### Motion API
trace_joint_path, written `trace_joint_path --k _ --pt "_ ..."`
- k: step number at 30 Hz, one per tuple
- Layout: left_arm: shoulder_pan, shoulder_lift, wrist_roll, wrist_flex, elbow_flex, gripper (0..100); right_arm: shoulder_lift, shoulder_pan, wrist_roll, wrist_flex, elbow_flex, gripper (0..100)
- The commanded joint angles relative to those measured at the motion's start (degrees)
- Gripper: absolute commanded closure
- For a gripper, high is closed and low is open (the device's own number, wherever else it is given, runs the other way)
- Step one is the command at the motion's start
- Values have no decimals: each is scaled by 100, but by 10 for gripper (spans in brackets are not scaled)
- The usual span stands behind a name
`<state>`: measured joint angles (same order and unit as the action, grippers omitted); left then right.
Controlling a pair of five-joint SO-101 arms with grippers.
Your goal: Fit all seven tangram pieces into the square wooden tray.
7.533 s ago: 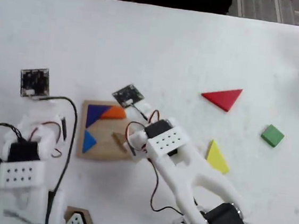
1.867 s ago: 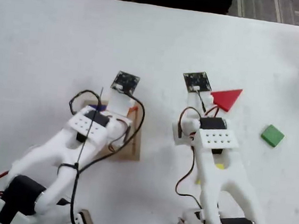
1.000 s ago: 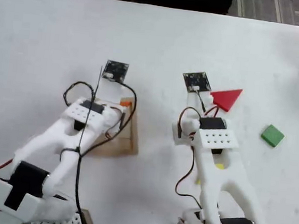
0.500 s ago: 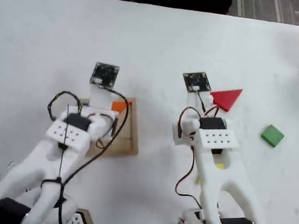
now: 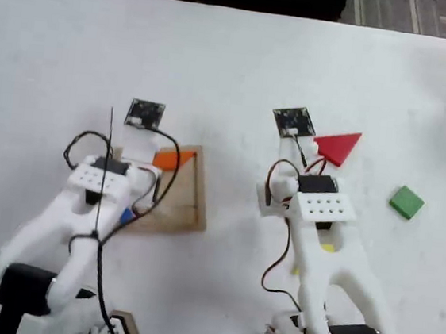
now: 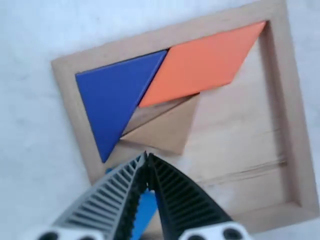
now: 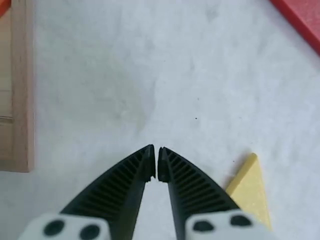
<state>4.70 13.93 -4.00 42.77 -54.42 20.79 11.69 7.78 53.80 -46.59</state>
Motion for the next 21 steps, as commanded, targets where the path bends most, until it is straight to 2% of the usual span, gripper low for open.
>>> trace_joint_path --k 1,10,21 --pt "-66 -347 44 185 589 976 224 13 70 -92 26 981" --pt "215 -497 0 -97 730 976 224 13 70 -92 26 981" --pt "207 -505 0 -387 730 976 224 13 70 -92 26 981"
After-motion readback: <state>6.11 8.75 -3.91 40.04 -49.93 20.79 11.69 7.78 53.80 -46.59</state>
